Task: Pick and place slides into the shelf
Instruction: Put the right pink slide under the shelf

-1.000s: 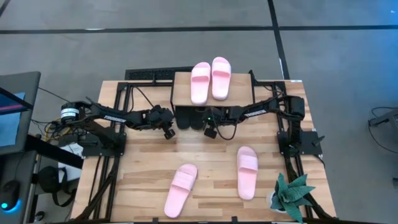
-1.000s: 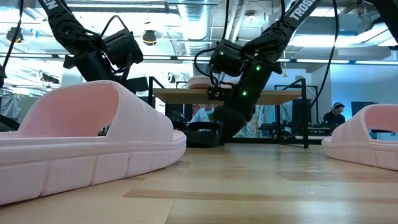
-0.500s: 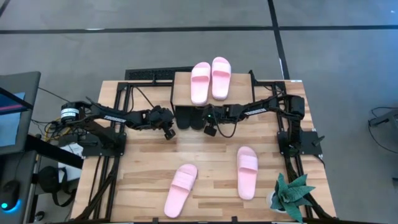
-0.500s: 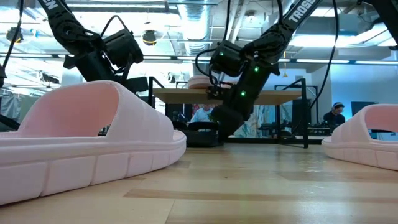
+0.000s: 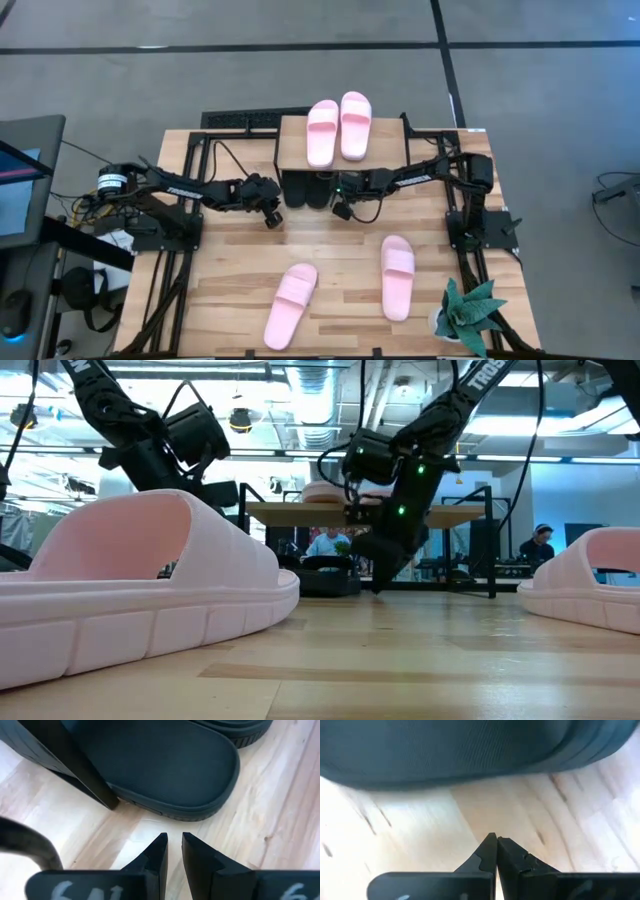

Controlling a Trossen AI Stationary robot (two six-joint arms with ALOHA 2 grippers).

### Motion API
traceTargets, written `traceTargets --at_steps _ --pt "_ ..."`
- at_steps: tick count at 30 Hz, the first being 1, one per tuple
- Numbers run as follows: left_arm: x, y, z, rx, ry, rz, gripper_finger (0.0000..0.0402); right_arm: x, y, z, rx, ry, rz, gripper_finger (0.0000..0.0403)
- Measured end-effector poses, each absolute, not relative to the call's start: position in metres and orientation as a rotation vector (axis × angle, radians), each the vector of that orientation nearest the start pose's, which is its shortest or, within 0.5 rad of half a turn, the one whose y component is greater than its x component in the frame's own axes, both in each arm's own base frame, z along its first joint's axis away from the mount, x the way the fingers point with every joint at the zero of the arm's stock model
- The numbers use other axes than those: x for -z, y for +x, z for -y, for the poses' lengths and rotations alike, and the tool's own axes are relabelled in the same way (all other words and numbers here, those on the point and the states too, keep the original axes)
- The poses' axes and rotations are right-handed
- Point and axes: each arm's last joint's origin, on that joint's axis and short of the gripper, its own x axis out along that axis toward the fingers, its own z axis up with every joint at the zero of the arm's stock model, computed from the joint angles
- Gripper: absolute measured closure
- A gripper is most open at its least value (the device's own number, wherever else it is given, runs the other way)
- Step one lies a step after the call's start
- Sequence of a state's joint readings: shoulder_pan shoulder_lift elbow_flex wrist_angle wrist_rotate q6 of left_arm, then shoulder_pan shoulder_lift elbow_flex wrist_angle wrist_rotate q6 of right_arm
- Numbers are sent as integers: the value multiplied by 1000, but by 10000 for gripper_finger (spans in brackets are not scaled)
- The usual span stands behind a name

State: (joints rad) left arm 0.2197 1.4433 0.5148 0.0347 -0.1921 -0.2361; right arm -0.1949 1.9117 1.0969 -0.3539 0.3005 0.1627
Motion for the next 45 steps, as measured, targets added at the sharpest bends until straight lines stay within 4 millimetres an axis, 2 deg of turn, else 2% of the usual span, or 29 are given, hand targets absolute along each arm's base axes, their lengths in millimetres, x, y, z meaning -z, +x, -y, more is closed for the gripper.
traceTargets --at_steps 9,18,23,33,45 --pt "-129 235 -47 -441 -265 -869 354 -151 340 62 514 122 -1139 402" --pt "-127 236 -30 -346 -293 -904 354 -170 334 34 472 105 -1131 402" --pt "-127 237 -27 -359 -296 -898 354 -162 337 33 471 88 -1156 402" --pt "-127 237 -21 -346 -312 -898 354 -130 335 32 445 88 -1266 402" --pt "-127 237 -20 -368 -278 -901 354 -130 331 46 444 63 -1305 402"
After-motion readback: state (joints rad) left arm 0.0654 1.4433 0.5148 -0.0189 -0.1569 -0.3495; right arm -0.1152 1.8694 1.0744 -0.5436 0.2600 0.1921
